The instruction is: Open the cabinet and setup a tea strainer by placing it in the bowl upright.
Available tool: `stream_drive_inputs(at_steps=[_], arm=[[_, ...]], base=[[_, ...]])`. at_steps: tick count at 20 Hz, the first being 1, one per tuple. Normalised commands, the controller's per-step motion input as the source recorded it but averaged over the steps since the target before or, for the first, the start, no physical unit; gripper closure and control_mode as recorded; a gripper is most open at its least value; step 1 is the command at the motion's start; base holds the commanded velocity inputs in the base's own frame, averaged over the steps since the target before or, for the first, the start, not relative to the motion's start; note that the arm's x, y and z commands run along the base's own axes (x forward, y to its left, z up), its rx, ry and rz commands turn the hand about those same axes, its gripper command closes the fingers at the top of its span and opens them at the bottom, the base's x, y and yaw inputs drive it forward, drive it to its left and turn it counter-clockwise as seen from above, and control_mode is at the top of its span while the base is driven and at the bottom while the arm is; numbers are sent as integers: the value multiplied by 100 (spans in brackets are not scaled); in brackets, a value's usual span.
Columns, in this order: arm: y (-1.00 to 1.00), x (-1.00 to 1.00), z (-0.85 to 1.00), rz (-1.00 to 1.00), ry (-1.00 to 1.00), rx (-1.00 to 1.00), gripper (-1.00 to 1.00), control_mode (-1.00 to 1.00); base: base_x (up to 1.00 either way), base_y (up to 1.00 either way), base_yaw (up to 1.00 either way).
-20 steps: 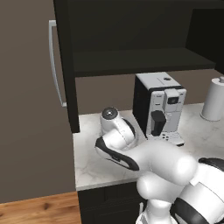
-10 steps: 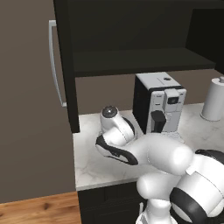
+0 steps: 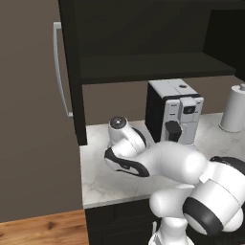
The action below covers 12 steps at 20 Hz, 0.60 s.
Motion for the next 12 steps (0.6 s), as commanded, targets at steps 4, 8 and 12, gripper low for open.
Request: stream_drive_inputs(at_steps=[4,8,12], arm=[[0,0,0,0,0,0,100,-100],[8,0,0,0,0,0,-100,-100],[11,0,0,0,0,0,-100,-100]], base=[[0,0,0],[0,0,0],[0,0,0]])
